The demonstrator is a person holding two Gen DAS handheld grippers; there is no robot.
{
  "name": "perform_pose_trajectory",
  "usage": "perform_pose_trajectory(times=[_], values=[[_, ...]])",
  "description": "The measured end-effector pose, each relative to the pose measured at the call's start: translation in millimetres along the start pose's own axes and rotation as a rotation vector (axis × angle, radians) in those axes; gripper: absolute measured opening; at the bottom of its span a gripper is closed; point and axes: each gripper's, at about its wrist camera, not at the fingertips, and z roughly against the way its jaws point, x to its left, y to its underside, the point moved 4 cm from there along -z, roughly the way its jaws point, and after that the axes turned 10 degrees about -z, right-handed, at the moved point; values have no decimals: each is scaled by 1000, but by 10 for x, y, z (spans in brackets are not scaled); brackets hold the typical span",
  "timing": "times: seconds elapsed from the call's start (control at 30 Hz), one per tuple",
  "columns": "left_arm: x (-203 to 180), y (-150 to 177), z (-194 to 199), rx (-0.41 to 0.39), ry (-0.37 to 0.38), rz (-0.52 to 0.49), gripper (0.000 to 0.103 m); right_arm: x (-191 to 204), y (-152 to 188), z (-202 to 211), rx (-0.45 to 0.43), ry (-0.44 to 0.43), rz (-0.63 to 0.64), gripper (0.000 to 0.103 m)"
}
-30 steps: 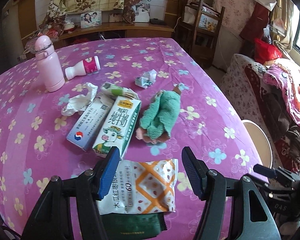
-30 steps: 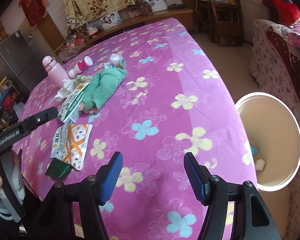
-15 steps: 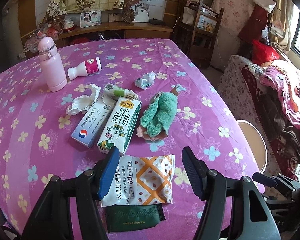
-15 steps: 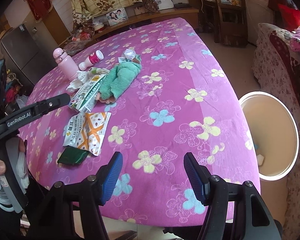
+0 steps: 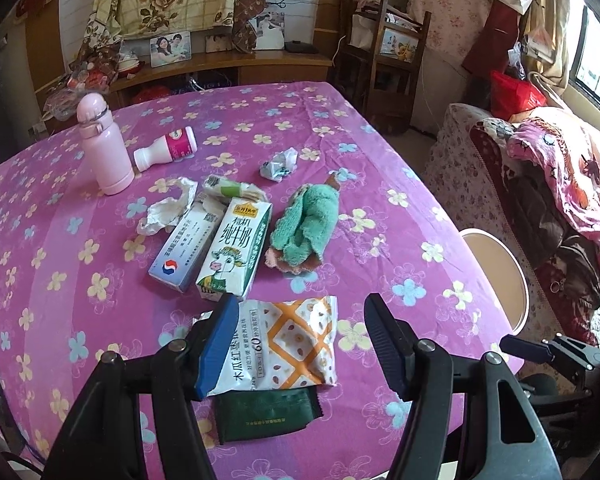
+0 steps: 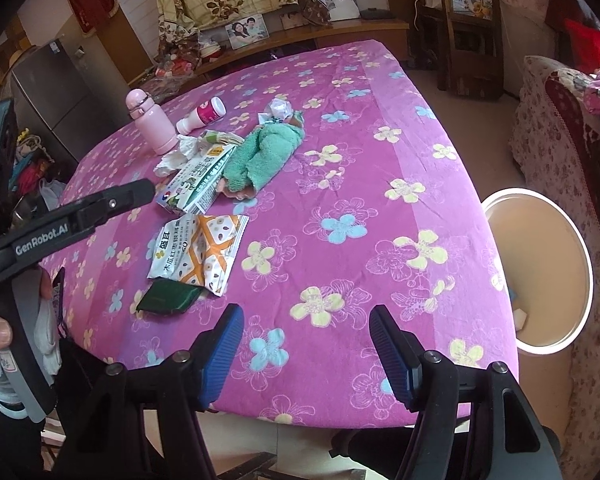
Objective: Collect trash
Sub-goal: 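Move left tool to the white milk carton while right tool moves to the green towel, then grasp the white milk carton with left tool while right grasps the green towel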
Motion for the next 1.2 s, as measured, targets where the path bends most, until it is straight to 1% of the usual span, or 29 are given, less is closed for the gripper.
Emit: perform_pose_trajectory(times=[0.1,0.2,0.33,0.5,0.63,0.77,0.9,0.97,1.0,1.03,1.07,1.13,1.2], values=[[168,67,-79,15,13,38,66,-21,-49,-94,4,-9,-7,69],[339,127,-172,30,4,55,66,-45,-151,-221,-3,-19,-14,69],[540,153,-306,52,-8,73,66,-27,-367,-457,-3,-57,-35,69],[744,95,-502,67,-35,88,67,141,-678,-787,2,-95,-27,69],[750,-32,-698,70,-37,62,69,228,-905,-1035,13,-119,-49,69],[716,-136,-1025,108,-53,10,69,194,-1055,-1141,9,-108,-63,69],[695,-180,-1288,143,-105,-36,69,183,-1191,-1190,6,-122,-67,69],[705,-187,-1363,157,-127,-38,69,211,-1266,-1225,4,-132,-70,69],[697,-205,-1369,142,-136,-46,68,242,-1310,-1248,0,-137,-71,69],[687,-218,-1375,137,-125,-50,65,277,-1349,-1272,-3,-142,-71,70],[674,-234,-1367,131,-123,-57,58,318,-1387,-1302,-6,-144,-71,70],[689,-233,-1341,134,-107,-38,57,408,-1448,-1387,-9,-142,-71,72],[736,-219,-1275,122,-82,-4,57,512,-1486,-1510,5,-142,-71,72]])
